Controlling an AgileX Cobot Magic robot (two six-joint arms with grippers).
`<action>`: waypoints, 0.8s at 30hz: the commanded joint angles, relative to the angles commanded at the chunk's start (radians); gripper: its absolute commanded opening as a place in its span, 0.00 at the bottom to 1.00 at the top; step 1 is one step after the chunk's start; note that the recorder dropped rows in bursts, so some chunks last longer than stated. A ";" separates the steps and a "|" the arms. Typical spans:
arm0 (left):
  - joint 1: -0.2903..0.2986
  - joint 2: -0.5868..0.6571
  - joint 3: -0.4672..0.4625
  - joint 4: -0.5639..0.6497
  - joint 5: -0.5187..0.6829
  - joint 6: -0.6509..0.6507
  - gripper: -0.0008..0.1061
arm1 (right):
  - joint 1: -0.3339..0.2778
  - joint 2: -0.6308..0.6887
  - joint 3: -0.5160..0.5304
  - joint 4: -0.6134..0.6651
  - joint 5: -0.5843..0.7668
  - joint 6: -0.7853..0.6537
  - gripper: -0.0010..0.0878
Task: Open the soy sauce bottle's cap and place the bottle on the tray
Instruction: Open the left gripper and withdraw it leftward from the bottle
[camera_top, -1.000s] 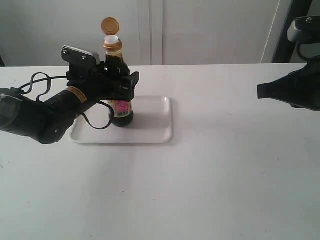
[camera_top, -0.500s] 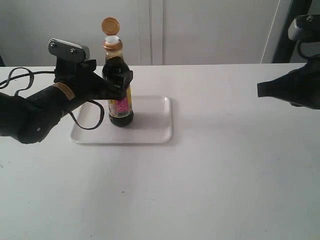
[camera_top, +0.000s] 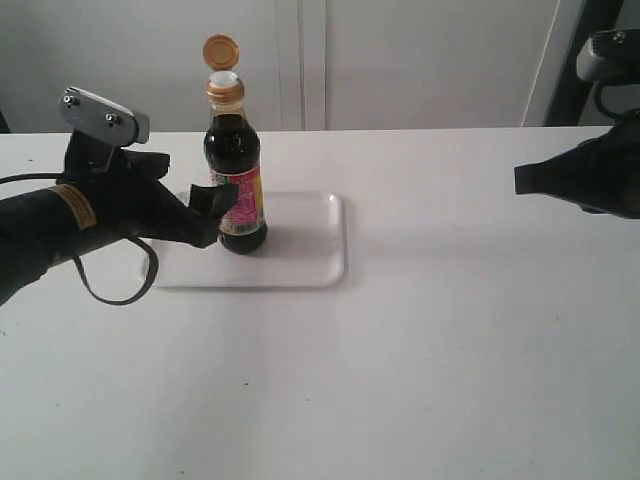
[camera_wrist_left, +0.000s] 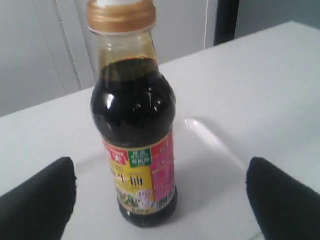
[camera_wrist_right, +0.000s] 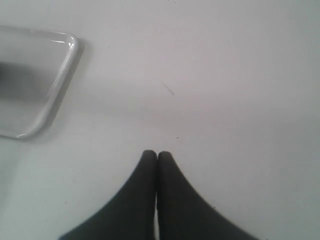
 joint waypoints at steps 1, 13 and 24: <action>0.000 -0.027 0.000 0.007 0.036 -0.002 0.63 | 0.000 0.000 0.000 0.000 0.004 0.000 0.01; 0.000 -0.267 -0.008 0.008 0.476 0.001 0.01 | 0.000 0.002 -0.019 -0.026 0.146 -0.129 0.01; 0.000 -0.394 -0.008 -0.055 0.880 0.001 0.01 | -0.051 0.012 -0.083 -0.263 0.481 0.029 0.01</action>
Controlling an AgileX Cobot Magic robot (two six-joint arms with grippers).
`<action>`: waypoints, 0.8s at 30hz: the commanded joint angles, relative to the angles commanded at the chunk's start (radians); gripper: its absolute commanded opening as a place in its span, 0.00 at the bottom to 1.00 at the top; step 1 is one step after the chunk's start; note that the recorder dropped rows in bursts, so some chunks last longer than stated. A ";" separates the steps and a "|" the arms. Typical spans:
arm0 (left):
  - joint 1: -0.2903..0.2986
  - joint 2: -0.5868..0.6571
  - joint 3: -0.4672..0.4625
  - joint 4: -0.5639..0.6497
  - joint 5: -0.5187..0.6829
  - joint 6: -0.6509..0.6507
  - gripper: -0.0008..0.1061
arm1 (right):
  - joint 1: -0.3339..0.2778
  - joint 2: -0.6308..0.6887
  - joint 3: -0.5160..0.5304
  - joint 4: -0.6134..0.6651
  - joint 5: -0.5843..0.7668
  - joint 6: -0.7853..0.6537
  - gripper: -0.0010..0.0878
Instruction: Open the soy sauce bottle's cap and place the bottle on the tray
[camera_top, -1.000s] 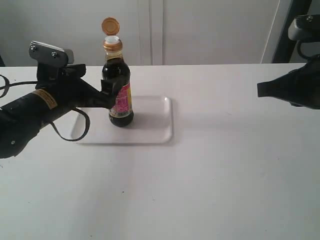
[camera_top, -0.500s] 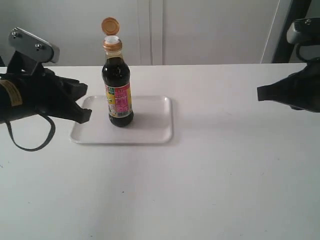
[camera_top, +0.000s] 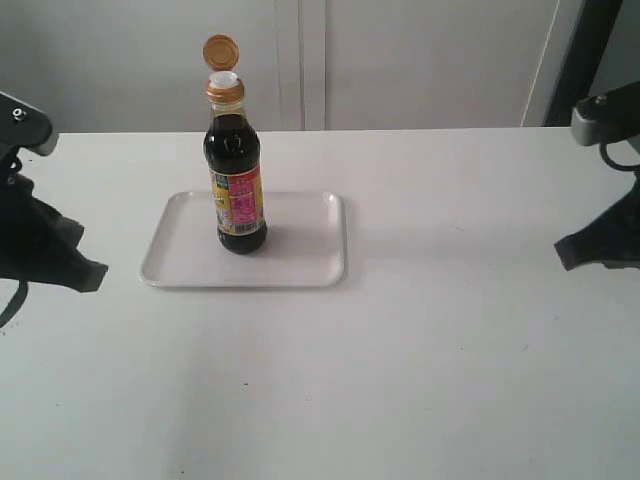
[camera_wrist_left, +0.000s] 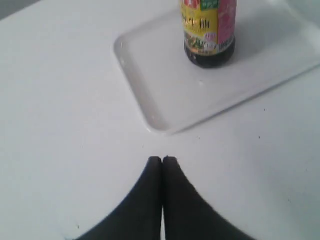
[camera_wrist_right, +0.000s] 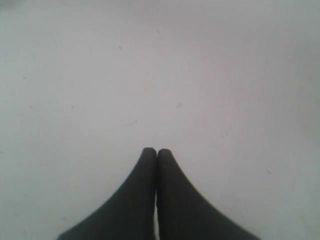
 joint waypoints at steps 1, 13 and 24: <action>0.000 -0.013 0.000 -0.003 0.024 0.000 0.01 | -0.009 -0.005 0.000 0.000 0.004 0.019 0.01; 0.000 -0.243 0.000 -0.071 0.291 0.006 0.01 | -0.030 -0.232 0.083 -0.002 -0.122 0.101 0.01; 0.000 -0.525 0.078 -0.135 0.303 0.009 0.01 | -0.030 -0.607 0.315 -0.002 -0.379 0.158 0.01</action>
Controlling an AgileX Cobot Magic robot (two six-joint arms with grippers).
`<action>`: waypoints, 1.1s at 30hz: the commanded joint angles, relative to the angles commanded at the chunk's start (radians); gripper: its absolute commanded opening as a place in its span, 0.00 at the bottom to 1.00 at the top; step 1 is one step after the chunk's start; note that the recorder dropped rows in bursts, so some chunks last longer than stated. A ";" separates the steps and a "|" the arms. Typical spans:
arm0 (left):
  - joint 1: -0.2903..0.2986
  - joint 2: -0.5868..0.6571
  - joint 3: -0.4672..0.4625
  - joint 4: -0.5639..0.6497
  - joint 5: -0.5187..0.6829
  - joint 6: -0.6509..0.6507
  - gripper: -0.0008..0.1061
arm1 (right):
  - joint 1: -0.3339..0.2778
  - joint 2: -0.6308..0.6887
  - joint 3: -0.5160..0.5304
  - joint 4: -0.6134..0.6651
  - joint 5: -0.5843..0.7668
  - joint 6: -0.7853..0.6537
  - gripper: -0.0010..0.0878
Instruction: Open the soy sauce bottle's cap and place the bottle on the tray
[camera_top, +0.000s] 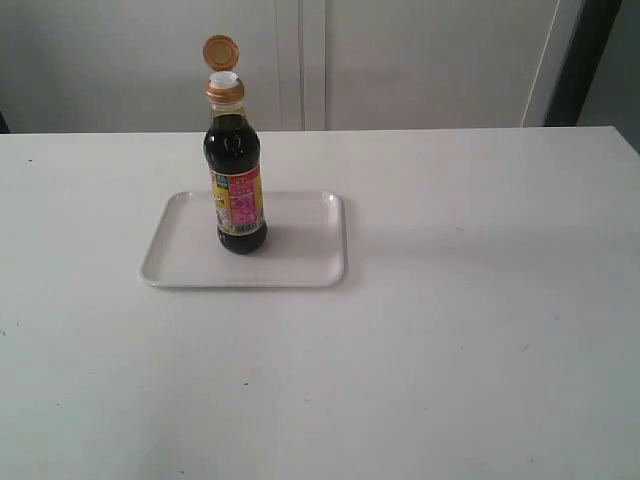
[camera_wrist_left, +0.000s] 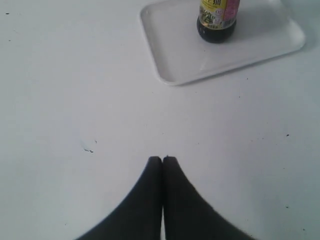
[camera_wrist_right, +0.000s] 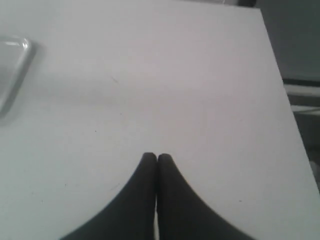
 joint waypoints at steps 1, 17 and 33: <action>0.000 -0.020 0.015 -0.005 -0.006 0.000 0.01 | 0.000 -0.024 0.014 0.000 -0.013 0.000 0.01; 0.000 -0.331 0.170 -0.033 -0.206 -0.021 0.01 | 0.000 -0.310 0.186 0.002 -0.215 0.000 0.01; 0.000 -0.331 0.172 -0.073 -0.207 0.072 0.01 | 0.000 -0.310 0.186 0.002 -0.217 0.000 0.01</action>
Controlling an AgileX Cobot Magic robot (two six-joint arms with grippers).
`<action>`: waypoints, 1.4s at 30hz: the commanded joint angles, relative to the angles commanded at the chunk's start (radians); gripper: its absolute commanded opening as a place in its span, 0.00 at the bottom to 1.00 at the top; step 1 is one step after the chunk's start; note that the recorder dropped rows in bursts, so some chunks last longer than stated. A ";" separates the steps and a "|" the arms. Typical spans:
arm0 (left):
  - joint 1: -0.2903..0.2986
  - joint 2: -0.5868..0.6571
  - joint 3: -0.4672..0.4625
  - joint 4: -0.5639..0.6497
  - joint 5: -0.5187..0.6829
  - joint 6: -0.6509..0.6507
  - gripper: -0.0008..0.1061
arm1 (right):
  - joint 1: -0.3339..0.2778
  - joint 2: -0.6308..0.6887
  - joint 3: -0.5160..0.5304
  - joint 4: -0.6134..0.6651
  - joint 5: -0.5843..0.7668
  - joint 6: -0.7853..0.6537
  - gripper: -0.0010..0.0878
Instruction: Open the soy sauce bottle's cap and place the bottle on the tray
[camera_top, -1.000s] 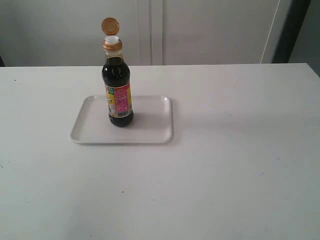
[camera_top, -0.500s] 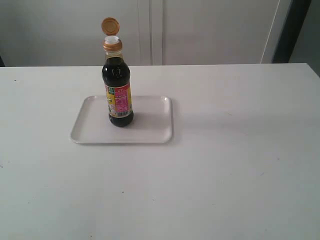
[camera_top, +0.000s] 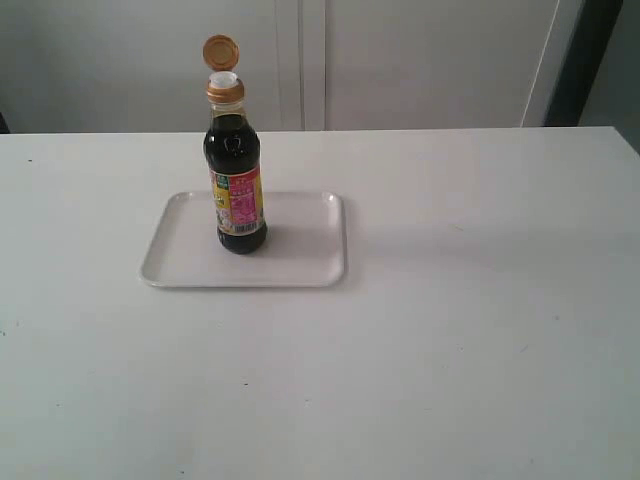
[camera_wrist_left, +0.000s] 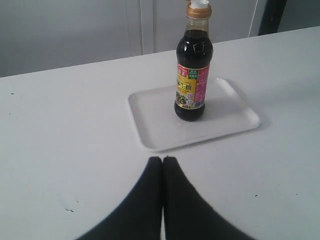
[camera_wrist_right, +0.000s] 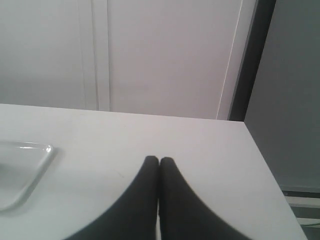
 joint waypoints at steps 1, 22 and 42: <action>0.000 0.000 0.002 -0.041 0.000 0.057 0.01 | 0.000 0.000 0.000 0.000 0.000 0.000 0.01; 0.196 -0.165 0.239 -0.199 -0.080 0.164 0.01 | 0.000 0.000 0.000 0.000 0.000 0.000 0.01; 0.340 -0.233 0.447 -0.236 -0.081 0.168 0.01 | 0.000 0.000 0.000 0.000 0.000 0.000 0.01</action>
